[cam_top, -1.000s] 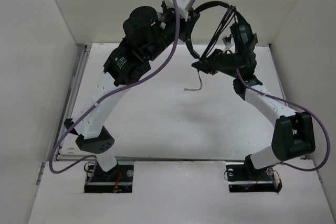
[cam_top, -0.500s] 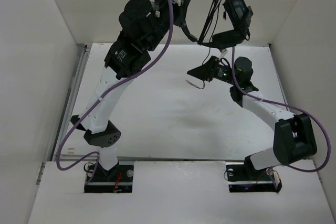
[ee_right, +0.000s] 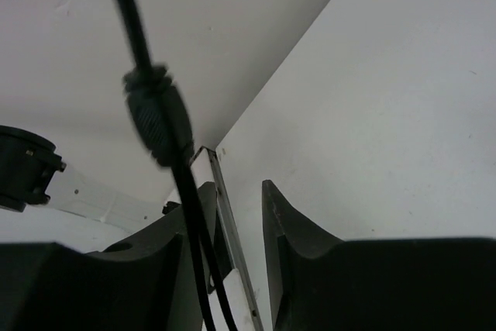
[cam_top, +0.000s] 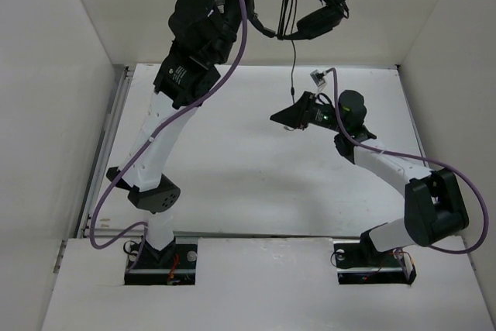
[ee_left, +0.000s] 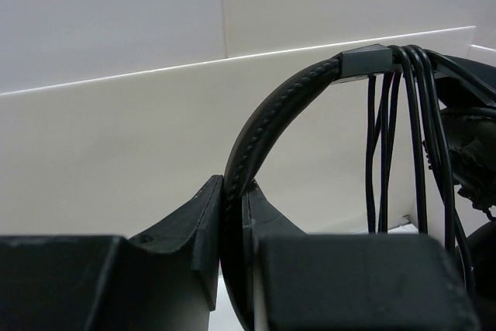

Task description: Wrap the headphones

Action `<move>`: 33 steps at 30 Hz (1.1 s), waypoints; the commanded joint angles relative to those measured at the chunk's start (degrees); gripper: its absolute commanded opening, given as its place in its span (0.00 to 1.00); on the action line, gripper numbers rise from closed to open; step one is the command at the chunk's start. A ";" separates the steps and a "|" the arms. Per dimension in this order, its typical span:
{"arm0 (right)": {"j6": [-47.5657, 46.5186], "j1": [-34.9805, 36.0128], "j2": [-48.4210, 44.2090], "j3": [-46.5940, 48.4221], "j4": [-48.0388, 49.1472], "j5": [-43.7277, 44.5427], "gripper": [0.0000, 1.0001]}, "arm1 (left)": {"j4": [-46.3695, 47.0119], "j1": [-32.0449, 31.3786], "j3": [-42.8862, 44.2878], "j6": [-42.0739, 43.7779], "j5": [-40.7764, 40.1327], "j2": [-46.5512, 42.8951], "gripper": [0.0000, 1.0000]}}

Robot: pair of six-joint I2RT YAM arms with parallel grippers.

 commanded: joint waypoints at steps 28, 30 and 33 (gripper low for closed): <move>-87.32 26.26 -0.24 44.76 -67.90 36.12 0.00 | 18.95 9.93 -12.85 7.28 -13.45 0.97 0.00; -93.66 26.44 0.03 46.96 -67.73 42.45 0.00 | 19.92 10.64 -15.84 7.63 -13.63 0.00 0.00; -99.56 24.87 0.55 49.69 -66.76 48.09 0.00 | 20.36 11.43 -19.36 7.72 -13.63 -1.49 0.00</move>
